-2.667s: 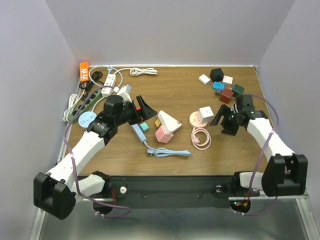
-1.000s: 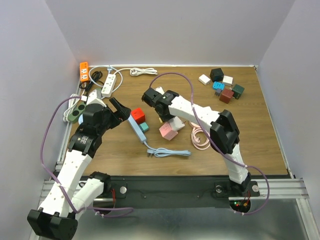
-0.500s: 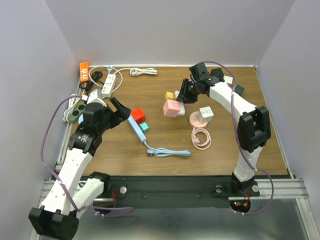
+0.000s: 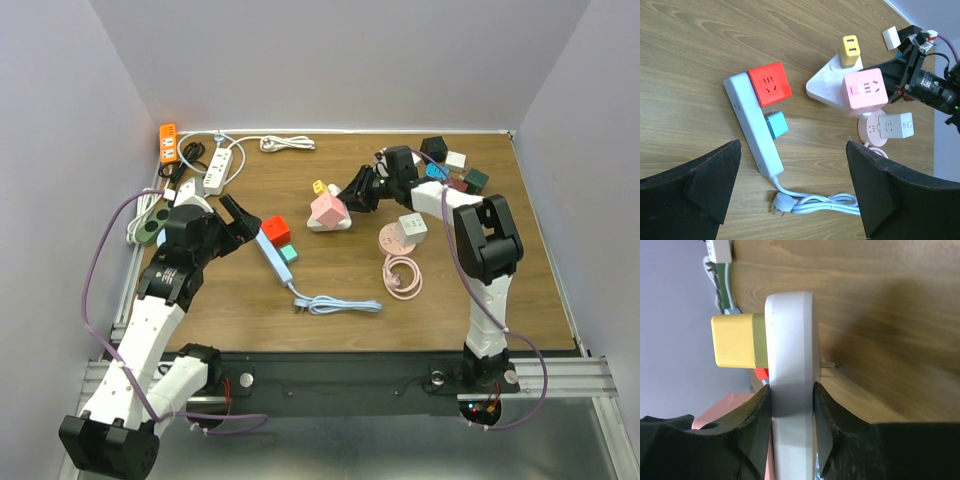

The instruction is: Pull the plug off the socket

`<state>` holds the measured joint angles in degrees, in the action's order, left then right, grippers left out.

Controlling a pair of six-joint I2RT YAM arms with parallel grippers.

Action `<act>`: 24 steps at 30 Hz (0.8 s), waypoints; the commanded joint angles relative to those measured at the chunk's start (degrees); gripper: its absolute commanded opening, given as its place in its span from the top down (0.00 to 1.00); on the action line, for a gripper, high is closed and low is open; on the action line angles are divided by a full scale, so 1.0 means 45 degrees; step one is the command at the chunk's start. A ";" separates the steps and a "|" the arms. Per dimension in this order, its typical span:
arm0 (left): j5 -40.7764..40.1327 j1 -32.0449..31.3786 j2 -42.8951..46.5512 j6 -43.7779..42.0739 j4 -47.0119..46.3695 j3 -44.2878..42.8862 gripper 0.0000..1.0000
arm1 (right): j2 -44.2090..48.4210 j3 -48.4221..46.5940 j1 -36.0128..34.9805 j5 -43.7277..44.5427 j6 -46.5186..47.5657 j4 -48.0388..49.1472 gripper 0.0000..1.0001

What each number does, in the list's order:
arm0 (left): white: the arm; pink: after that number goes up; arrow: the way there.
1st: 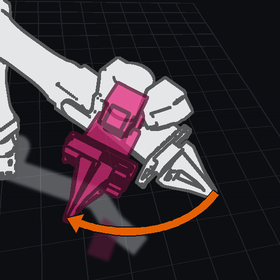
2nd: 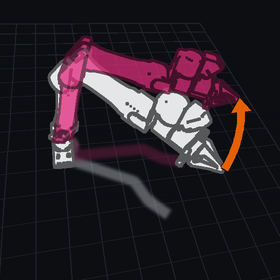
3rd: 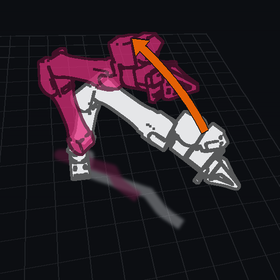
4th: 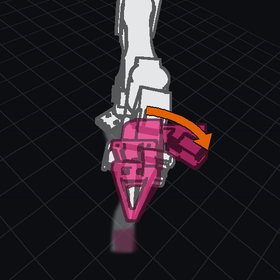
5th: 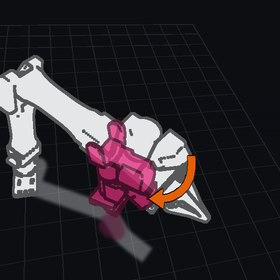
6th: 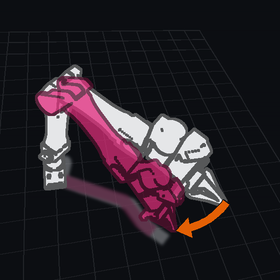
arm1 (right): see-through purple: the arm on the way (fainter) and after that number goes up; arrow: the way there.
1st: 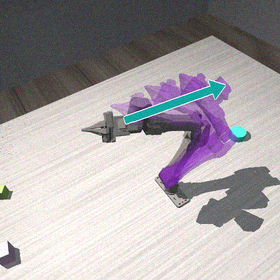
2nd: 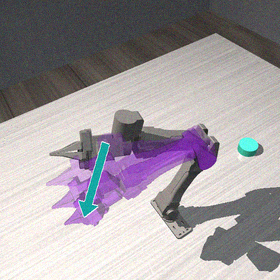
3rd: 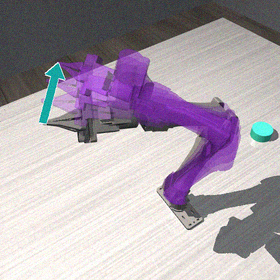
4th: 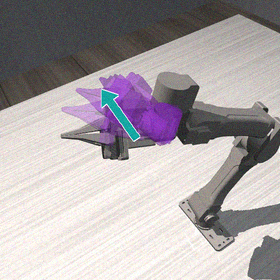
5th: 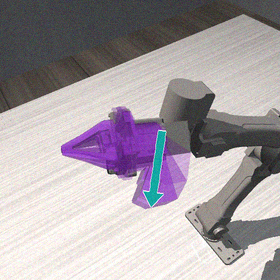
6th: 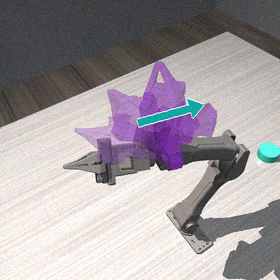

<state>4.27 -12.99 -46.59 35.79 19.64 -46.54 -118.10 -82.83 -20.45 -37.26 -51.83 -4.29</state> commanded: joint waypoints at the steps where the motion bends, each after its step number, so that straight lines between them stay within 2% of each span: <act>1: 0.0008 0.0153 0.0353 -0.0297 -0.0106 -0.0438 0.03 | -0.0960 -0.0850 0.0149 -0.0902 -0.0982 0.2947 0.99; 2: 0.0007 0.0173 0.0392 -0.0297 -0.0029 -0.0419 0.03 | -0.1194 -0.1219 0.0265 -0.0823 -0.0943 0.2947 0.99; 5: 0.0007 0.0173 0.0431 -0.0278 0.0050 -0.0419 0.03 | -0.2209 -0.2001 0.0539 -0.0803 -0.1157 0.2849 0.89; 7: 0.0007 0.0192 0.0470 -0.0258 0.0089 -0.0399 0.03 | -0.2583 -0.2238 0.0657 -0.0511 -0.1274 0.2596 0.77; 10: -0.0031 0.0212 0.0509 -0.0258 0.0167 -0.0418 0.03 | -0.3167 -0.3152 0.0716 -0.0199 -0.0885 0.1856 0.65; 12: -0.0070 0.0231 0.0528 -0.0278 0.0206 -0.0399 0.03 | -0.3305 -0.3582 0.0735 -0.0023 -0.0631 0.1135 0.60; 16: -0.0110 0.0231 0.0509 -0.0278 0.0187 -0.0379 0.03 | -0.3656 -0.4365 0.0949 0.0662 -0.0162 -0.0156 0.43; 24: -0.0110 0.0270 0.0431 -0.0297 0.0070 -0.0360 0.03 | -0.3209 -0.4641 0.1340 0.1519 0.0346 -0.1232 0.26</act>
<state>4.23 -12.25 -45.39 35.59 21.06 -46.52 -134.76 -101.54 -15.55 -34.24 -52.90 -6.98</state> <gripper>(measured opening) 0.971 0.706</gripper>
